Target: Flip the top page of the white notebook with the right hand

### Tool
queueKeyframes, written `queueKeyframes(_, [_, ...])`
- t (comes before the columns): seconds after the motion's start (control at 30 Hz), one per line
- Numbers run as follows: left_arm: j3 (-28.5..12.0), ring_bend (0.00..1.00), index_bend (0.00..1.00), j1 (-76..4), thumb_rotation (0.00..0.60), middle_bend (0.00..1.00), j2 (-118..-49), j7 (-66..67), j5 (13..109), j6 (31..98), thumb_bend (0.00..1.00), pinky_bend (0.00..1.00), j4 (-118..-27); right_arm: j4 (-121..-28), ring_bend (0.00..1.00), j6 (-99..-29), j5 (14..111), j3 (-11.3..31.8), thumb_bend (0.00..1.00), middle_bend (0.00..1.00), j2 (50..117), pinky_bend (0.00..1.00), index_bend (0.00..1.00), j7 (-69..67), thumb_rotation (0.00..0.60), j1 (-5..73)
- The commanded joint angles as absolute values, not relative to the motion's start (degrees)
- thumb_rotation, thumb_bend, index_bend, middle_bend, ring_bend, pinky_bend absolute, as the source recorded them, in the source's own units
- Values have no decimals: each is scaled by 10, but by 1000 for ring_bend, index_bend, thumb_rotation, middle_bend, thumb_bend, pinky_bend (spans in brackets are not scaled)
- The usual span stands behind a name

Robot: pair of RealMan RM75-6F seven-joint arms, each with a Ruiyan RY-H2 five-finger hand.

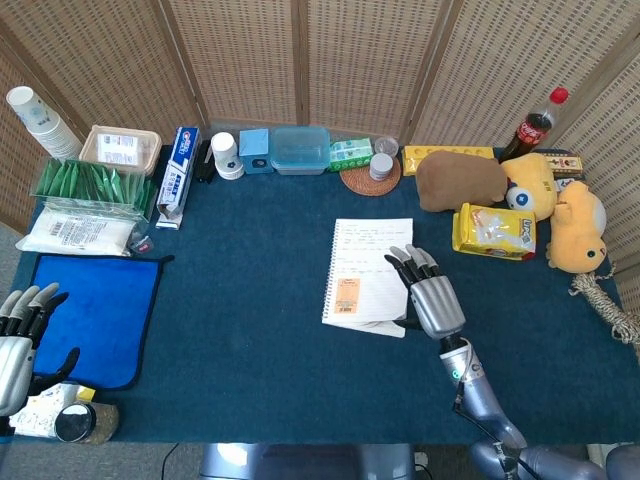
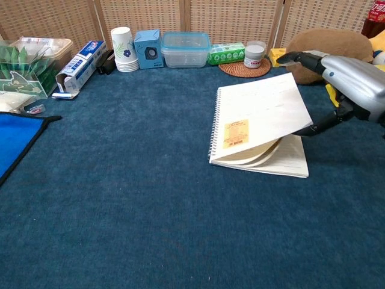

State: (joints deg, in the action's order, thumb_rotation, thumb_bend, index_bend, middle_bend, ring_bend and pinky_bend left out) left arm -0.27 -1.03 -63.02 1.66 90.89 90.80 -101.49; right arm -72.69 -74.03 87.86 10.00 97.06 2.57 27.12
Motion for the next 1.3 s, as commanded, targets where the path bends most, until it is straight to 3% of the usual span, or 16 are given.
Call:
queueKeyframes(0.03, [-2, 54, 252, -8, 600, 109, -632, 11, 908, 911, 306, 0, -1010, -740, 65, -736, 875, 111, 143, 147, 973, 123, 101, 36, 600, 283])
queueKeyframes(0.83, [4, 54, 252, 15, 600, 108, -639, -18, 917, 942, 306, 0, -986, -818, 76, -686, 869, 176, 138, 140, 992, 123, 74, 113, 600, 393])
queueKeyframes(1.3, [10, 54, 252, 32, 600, 106, -645, -51, 910, 952, 305, 0, -957, -762, 76, -632, 817, 197, 137, 136, 1065, 123, 65, 155, 600, 465])
